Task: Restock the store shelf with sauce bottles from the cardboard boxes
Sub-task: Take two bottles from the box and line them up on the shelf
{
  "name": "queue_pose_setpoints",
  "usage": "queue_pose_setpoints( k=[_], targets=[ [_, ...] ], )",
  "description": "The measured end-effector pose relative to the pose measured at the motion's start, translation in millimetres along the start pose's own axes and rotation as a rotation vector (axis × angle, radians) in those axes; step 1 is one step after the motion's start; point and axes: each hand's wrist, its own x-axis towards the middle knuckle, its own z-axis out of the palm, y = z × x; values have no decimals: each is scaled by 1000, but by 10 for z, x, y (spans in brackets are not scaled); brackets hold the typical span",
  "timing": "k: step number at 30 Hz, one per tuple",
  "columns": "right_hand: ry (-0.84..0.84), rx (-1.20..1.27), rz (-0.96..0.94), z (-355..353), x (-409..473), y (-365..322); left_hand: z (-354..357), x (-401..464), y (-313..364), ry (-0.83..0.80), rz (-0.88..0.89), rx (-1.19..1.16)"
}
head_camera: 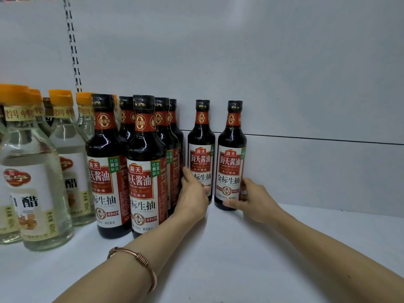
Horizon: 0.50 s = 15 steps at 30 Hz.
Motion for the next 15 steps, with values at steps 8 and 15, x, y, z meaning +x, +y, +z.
queue_pose_setpoints(
  k=[8,15],
  targets=[
    [17,5,-3,12,16,24,4,5,-27,7,-3,40],
    [9,-19,4,27,33,45,-14,-15,12,64,-11,37]
  ],
)
